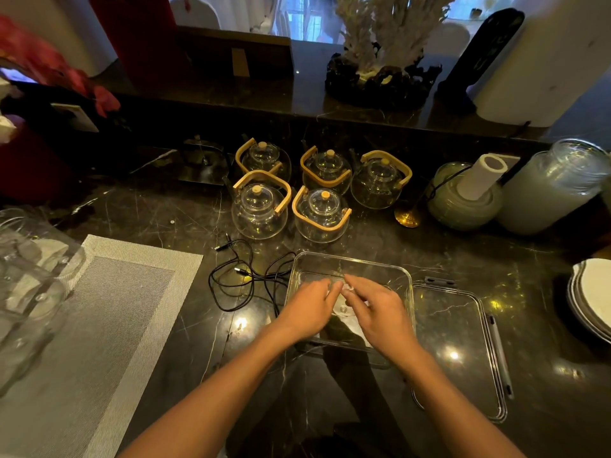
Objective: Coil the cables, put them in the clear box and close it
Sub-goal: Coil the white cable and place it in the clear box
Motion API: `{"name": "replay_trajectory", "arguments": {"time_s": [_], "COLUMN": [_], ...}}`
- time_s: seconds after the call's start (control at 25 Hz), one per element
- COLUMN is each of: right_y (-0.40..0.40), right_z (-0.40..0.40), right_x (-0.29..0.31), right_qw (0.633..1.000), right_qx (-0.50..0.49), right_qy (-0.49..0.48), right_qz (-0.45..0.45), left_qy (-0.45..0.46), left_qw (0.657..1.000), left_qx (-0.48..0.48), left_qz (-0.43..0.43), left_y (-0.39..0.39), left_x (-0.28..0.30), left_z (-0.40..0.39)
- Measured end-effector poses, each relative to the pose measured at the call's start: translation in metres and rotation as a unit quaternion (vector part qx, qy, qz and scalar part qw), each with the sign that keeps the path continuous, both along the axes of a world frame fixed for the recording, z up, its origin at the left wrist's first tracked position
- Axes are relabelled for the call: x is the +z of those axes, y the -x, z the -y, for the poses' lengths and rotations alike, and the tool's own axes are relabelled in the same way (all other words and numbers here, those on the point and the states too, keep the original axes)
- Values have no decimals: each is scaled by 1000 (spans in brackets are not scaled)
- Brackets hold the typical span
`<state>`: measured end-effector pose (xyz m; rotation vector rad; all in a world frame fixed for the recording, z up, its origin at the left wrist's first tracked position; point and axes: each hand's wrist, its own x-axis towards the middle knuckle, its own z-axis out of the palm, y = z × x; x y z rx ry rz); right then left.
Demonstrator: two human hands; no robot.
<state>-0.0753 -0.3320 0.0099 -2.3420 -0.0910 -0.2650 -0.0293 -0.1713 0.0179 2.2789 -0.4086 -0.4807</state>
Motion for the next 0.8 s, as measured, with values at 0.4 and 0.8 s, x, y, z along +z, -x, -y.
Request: {"name": "replay_trajectory", "arguments": {"time_s": [0.4,0.8], "right_y": [-17,-59], "right_z": [14,14], "right_x": [-19,-67], "right_qw": [828,870], "right_qx": [-97,-118], "right_qy": [-406,-302], "right_qz": [-376,-371], "left_qy": [20,-188], "left_qw": [985,972], "left_qx": [-73,-51], "left_qz": [-154,-130], "left_y": [-28,-71], "left_x": [-23,-53], "left_z": [-8,30]}}
